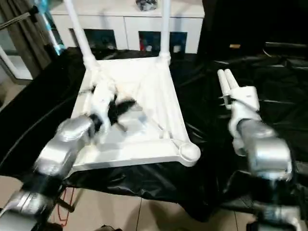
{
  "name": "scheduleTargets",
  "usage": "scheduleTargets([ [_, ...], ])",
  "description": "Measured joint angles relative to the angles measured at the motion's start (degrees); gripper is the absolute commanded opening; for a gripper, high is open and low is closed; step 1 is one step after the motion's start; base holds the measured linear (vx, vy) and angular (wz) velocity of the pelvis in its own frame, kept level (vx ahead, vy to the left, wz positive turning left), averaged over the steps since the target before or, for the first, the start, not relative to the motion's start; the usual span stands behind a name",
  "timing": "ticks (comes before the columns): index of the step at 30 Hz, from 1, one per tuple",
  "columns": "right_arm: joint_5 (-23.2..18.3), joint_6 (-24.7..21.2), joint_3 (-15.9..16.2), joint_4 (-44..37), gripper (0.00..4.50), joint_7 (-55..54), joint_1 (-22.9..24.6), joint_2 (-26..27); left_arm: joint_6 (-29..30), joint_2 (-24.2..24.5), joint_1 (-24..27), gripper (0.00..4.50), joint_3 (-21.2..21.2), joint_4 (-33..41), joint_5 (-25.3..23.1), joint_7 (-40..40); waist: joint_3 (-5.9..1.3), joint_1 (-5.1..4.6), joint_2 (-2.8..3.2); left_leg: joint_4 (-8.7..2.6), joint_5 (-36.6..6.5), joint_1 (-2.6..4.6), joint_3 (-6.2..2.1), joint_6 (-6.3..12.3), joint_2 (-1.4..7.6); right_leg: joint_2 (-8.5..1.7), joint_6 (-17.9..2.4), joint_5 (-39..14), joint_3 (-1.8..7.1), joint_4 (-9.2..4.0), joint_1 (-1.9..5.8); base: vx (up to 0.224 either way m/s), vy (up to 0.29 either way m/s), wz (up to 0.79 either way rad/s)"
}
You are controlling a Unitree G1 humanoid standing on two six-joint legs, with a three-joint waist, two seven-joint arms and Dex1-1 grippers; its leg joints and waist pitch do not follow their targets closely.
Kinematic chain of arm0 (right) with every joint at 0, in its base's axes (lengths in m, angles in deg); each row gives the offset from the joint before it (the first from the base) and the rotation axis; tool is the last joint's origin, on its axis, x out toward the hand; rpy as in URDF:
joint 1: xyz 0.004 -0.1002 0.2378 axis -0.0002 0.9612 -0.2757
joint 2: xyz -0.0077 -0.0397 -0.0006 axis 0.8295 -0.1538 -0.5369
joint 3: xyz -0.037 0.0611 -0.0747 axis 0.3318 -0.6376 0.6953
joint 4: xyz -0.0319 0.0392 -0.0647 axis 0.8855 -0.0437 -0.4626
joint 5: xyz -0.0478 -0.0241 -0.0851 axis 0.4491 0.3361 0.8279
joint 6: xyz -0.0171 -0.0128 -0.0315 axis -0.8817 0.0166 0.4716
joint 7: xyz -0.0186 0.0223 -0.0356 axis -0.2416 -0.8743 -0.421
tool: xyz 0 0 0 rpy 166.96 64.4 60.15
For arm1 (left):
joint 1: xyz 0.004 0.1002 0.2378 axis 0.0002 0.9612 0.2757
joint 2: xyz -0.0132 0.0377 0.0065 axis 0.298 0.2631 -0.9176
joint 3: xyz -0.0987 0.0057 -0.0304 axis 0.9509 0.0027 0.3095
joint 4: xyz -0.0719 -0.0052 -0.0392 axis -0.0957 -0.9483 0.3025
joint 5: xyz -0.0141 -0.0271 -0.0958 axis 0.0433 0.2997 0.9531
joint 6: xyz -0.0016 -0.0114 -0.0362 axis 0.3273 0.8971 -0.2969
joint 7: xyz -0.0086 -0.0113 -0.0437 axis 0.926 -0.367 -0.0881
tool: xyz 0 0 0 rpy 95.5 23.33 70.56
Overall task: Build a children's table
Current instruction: Rotate table base, then pick table leg
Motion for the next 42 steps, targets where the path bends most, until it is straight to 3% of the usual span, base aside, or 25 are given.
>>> scheduleTargets([
  [4, -0.68, 2.89, -0.95, 9.69, 1.57, -0.4, -5.96, -0.91, 5.4, 1.08, 1.73, 0.89, -1.58, 6.97, 1.57, -3.63, 0.14, -0.12, -0.22, 0.05, 0.02, 0.03, 0.06, -0.03, -0.01, -0.01, 0.0, 0.0, 0.1, 0.16, -0.08, 0.0, 0.0, 0.0],
  [11, -0.44, 8.39, 0.34, 28.03, 2.25, 4.44, -14.12, -3.94, 14.78, 3.95, 3.55, 1.62, -3.48, 19.31, 4.92, -5.27, 0.42, 0.08, -0.75, 0.1, 0.02, -0.03, 0.15, -0.03, 0.06, 0.0, 0.11, -0.08, 0.08, 0.36, -0.2, 0.0, 0.0, 0.0],
  [14, 0.27, 11.32, 1.56, 34.96, 2.39, 5.09, -17.32, -4.09, 17.07, 4.68, 3.71, 1.72, -3.41, 21.71, 5.53, -5.41, 0.45, 0.09, -0.81, 0.18, 0.01, -0.07, 0.26, -0.01, 0.06, -0.02, 0.09, -0.08, 0.14, 0.41, -0.25, 0.0, 0.0, 0.0],
  [17, 1.41, 14.11, 2.71, 41.81, 2.76, 5.54, -20.95, -4.76, 18.31, 4.87, 3.74, 2.1, -3.4, 22.55, 5.49, -5.82, 0.49, 0.08, -0.91, 0.3, 0.01, -0.08, 0.44, 0.0, 0.08, -0.02, 0.08, -0.07, 0.13, 0.49, -0.25, 0.0, 0.0, 0.0],
  [19, 1.51, 14.65, 2.89, 44.39, 2.75, 5.94, -22.27, -4.92, 18.6, 4.97, 3.74, 2.11, -3.44, 22.55, 5.43, -5.9, 0.5, 0.11, -1.05, 0.36, 0.01, -0.08, 0.51, -0.01, 0.1, -0.02, 0.08, -0.07, 0.13, 0.54, -0.25, 0.0, 0.0, 0.0],
  [20, 1.53, 14.88, 3.04, 46.45, 2.75, 6.5, -23.2, -5.0, 19.2, 5.34, 3.73, 2.35, -3.77, 22.6, 5.42, -5.94, 0.48, 0.13, -1.1, 0.39, 0.01, -0.08, 0.53, -0.01, 0.11, -0.02, 0.08, -0.07, 0.14, 0.56, -0.25, 0.0, 0.0, 0.0],
  [27, 3.51, 15.41, 5.77, 56.06, 2.75, 9.3, -25.78, -6.19, 22.5, 8.0, 4.34, 2.5, -5.34, 26.9, 6.03, -7.87, 0.5, 0.27, -1.18, 0.48, -0.01, -0.11, 0.57, 0.03, 0.13, -0.03, 0.07, -0.06, 0.13, 0.61, -0.25, 0.0, 0.0, 0.0],
  [42, 4.07, 16.3, 6.14, 64.27, 2.75, 9.62, -28.62, -7.0, 24.08, 8.45, 4.35, 2.5, -5.43, 26.97, 6.13, -8.66, 0.5, 0.22, -1.19, 0.62, -0.01, -0.11, 0.67, 0.02, 0.17, -0.03, 0.06, -0.06, 0.14, 0.75, -0.25, 0.0, 0.0, 0.0],
])
